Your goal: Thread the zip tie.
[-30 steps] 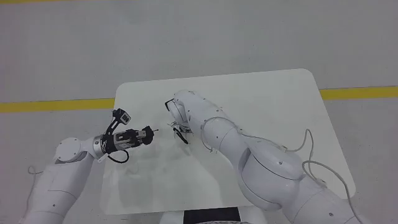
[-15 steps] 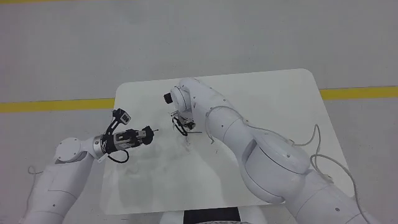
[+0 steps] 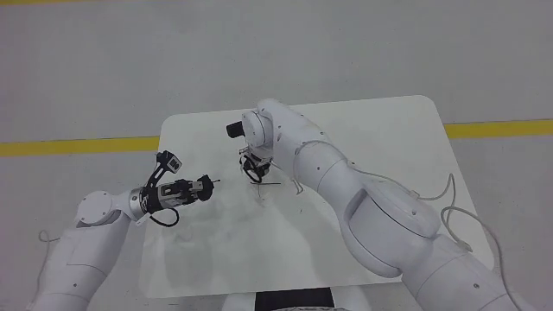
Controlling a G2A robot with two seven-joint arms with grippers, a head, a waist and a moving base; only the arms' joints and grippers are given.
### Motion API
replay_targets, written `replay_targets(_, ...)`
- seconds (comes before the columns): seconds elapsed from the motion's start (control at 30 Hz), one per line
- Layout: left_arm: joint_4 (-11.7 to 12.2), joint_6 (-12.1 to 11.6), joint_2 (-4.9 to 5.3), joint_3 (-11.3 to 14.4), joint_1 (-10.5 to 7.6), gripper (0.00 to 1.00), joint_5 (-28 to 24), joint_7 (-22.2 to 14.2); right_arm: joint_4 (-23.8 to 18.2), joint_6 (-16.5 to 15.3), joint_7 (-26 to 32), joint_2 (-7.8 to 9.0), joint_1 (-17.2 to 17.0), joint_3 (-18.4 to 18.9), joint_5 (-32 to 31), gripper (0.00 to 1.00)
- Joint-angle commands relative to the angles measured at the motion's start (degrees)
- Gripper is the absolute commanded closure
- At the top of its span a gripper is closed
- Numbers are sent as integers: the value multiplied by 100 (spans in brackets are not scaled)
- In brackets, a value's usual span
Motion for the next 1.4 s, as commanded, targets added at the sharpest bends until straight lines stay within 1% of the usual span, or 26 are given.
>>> replay_targets(0.0,0,0,0,0,0,100,0,0,0,0,0,0,0,0,0,100)
replay_targets(0.03,0,0,0,0,0,100,0,0,0,0,0,0,0,0,0,100)
replay_targets(0.1,0,0,0,0,0,100,0,0,-33,84,-237,12,-58,-39,-150,100)
replay_targets(0.13,-18,37,-5,18,8,100,4,82,-104,140,-345,33,-88,28,-83,100)
replay_targets(0.2,-64,119,-8,74,28,100,87,217,-209,207,-461,82,-117,64,-153,100)
replay_targets(0.33,-26,164,-17,177,17,100,242,414,-698,404,-661,236,-341,209,-218,100)
replay_targets(0.4,30,189,-30,233,-10,100,282,592,-1131,554,-745,354,-523,322,-281,100)
replay_targets(0.43,72,204,-40,256,-22,100,286,745,-1350,619,-774,416,-617,377,-330,100)
replay_targets(0.47,122,238,-55,301,-39,100,305,939,-1696,725,-809,509,-759,464,-412,100)
replay_targets(0.53,164,268,-76,367,-71,100,308,1128,-2240,898,-732,670,-998,590,-629,100)
replay_targets(0.57,205,302,-91,406,-87,100,268,1230,-2669,1043,-680,787,-1181,684,-832,100)
replay_targets(0.6,220,313,-99,433,-106,100,263,1275,-3005,1141,-613,880,-1342,769,-977,100)
replay_targets(0.67,257,306,-108,471,-136,100,279,1328,-3661,1156,-433,1072,-1686,989,-1298,100)
replay_targets(0.7,273,304,-113,488,-150,100,270,1344,-4083,1156,-275,1191,-1922,1135,-1530,100)
replay_targets(0.73,286,302,-115,496,-160,100,263,1346,-4392,1153,-129,1271,-2089,1221,-1688,100)
replay_targets(0.8,278,281,-114,506,-175,100,268,1294,-4392,1153,-129,1271,-2089,1221,-1688,100)
replay_targets(1.3,278,281,-114,506,-175,100,268,1294,-4392,1153,-129,1271,-2089,1221,-1688,100)
replay_targets(1.33,278,281,-114,506,-175,100,268,1294,-4394,1142,-173,1273,-2108,1227,-1683,100)
replay_targets(1.37,278,281,-114,506,-175,100,268,1294,-4420,1074,-338,1290,-2187,1271,-1679,100)
